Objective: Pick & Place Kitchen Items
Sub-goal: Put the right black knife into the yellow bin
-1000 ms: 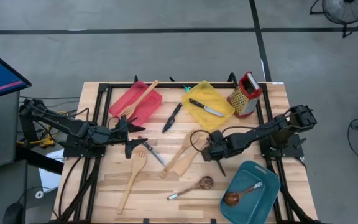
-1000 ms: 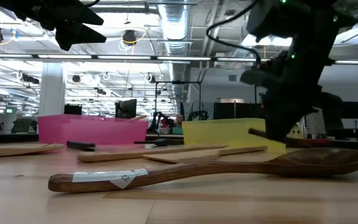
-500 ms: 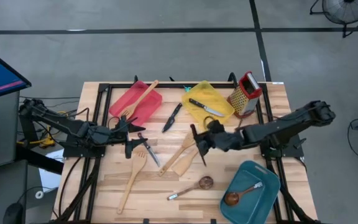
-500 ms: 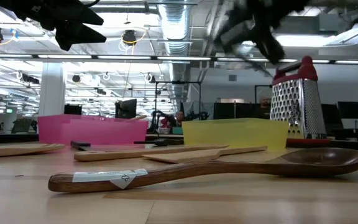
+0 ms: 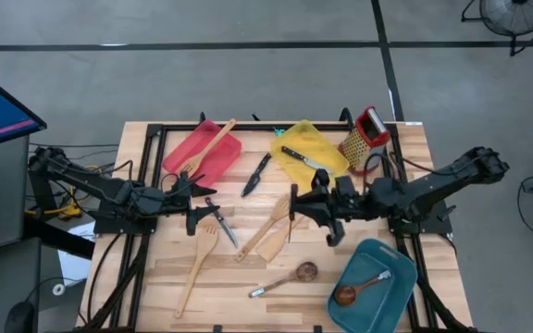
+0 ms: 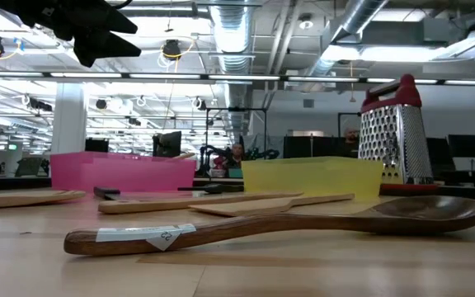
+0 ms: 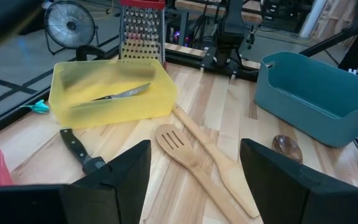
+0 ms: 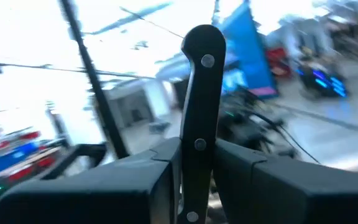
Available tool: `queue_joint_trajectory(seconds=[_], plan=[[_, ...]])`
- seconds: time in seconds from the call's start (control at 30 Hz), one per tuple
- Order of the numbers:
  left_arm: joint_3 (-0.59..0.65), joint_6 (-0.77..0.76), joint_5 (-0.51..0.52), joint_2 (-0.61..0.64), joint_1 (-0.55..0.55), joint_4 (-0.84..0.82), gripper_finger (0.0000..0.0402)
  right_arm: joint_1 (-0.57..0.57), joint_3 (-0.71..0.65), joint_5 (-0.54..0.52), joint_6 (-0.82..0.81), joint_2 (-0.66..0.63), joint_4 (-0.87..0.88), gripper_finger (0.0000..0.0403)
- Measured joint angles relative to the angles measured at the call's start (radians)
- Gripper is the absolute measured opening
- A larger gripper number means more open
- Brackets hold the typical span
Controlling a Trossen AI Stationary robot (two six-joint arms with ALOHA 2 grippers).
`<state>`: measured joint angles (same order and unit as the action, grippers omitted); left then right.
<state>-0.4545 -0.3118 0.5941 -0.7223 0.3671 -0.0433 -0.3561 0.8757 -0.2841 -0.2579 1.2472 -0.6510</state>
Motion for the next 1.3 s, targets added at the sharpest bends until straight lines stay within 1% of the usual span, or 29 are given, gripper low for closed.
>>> queue_joint_trajectory(seconds=[0.13, 0.33, 0.53, 0.63, 0.87, 0.93, 0.97, 1.03, 1.17, 1.3], plan=[[0.0, 0.001, 0.0, 0.0, 0.0, 0.0, 0.0227, -0.021, 0.0, 0.108, 0.087, 0.001, -0.064, 0.0068], [0.0, 0.001, 0.0, 0.0, 0.0, 0.0, 0.0227, -0.022, 0.0, 0.338, 0.141, 0.001, -0.094, 0.0068], [0.0, 0.029, 0.0, 0.0, 0.0, 0.0, 0.0227, -0.021, 0.0, 0.467, 0.19, 0.001, -0.132, 0.0068], [0.0, 0.043, 0.001, 0.0, 0.0, 0.0, 0.0227, -0.021, 0.0, 0.501, 0.19, 0.001, -0.17, 0.0068], [0.0, 0.046, 0.002, 0.0, 0.0, 0.0, 0.0227, -0.02, 0.0, 0.487, 0.209, 0.001, -0.194, 0.0068], [0.0, 0.046, 0.002, 0.0, 0.0, 0.0, 0.0227, -0.008, 0.0, 0.423, 0.209, 0.001, -0.19, 0.0068], [0.0, 0.046, 0.002, 0.0, 0.0, 0.0, 0.0227, -0.003, 0.0, 0.361, 0.208, 0.001, -0.185, 0.0068], [0.0, 0.046, 0.003, 0.0, 0.0, 0.0, 0.0227, 0.008, 0.0, 0.188, 0.208, 0.001, -0.174, 0.0068], [0.0, 0.046, 0.003, 0.0, 0.0, 0.0, 0.0227, 0.032, 0.0, -0.197, 0.208, 0.0, -0.173, 0.0068], [0.0, 0.044, 0.003, 0.0, 0.0, 0.0, 0.0227, 0.063, 0.0, -0.504, 0.213, 0.001, -0.173, 0.0068]])
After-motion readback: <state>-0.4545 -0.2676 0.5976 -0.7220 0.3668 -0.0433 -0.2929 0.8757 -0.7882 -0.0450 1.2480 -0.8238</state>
